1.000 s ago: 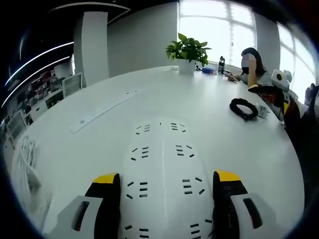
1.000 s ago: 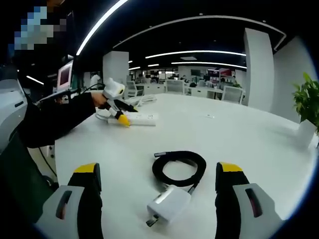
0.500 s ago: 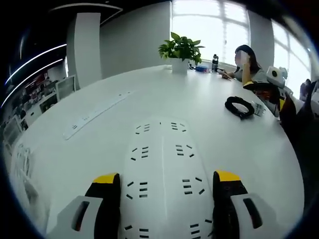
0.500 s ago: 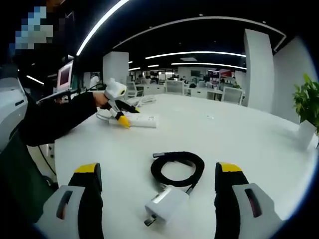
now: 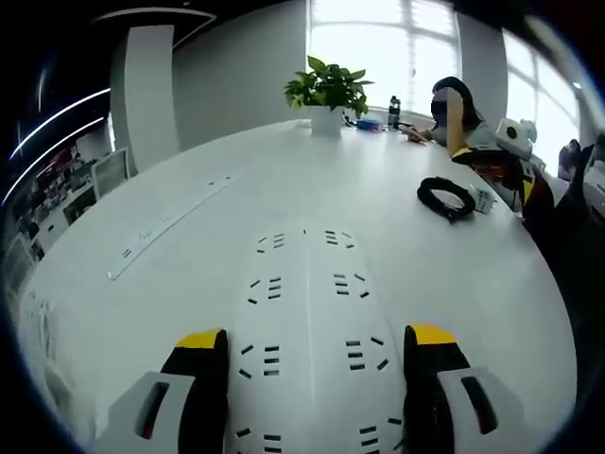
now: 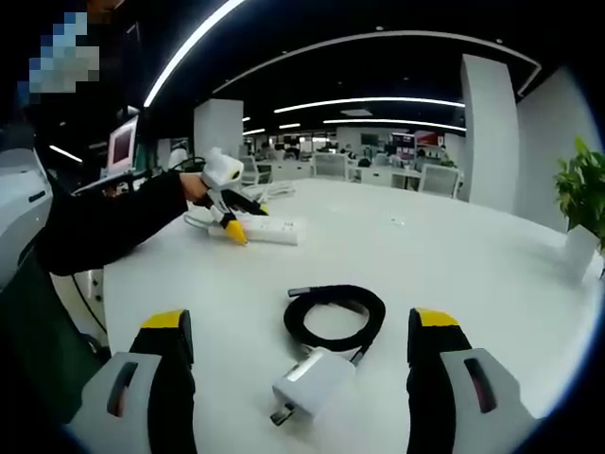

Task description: Straighten the power strip on the desk, plug the charger into it

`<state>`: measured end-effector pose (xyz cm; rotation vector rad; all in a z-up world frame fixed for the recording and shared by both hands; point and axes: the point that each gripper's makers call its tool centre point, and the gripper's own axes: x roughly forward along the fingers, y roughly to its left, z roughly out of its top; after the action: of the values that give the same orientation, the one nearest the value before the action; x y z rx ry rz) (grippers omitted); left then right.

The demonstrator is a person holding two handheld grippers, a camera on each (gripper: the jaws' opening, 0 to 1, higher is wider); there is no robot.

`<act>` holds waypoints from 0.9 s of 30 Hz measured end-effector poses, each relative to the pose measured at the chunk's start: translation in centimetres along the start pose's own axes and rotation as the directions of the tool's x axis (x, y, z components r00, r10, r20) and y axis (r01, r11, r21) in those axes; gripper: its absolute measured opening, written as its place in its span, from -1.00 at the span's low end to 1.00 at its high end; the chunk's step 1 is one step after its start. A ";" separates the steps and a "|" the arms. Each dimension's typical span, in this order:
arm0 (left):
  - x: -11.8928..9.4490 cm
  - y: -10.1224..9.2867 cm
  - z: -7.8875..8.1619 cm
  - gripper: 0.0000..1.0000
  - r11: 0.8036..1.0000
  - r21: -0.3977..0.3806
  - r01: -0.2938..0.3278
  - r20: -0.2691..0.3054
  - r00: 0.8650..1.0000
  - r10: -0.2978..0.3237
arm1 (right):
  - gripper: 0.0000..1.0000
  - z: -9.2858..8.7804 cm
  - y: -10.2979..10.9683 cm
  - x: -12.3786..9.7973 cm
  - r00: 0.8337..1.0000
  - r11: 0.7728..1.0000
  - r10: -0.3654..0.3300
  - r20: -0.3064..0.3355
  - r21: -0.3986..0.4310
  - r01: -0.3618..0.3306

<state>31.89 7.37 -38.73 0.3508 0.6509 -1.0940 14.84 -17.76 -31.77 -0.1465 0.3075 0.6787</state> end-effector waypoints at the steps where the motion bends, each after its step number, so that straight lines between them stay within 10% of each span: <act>1: 0.0 0.0 0.0 0.54 1.000 0.002 0.002 -0.002 1.000 -0.002 | 0.90 0.0 0.0 0.0 1.000 1.000 0.000 0.000 0.000 0.000; 27: 1.7 0.0 1.5 0.54 0.996 0.064 0.060 -0.026 0.998 -0.059 | 0.89 0.0 -0.6 -0.5 1.000 1.000 -0.017 0.013 0.000 0.017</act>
<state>32.90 5.37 -38.66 0.4027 0.6513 -1.1711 14.84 -18.54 -31.58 -0.1451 0.2935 0.6625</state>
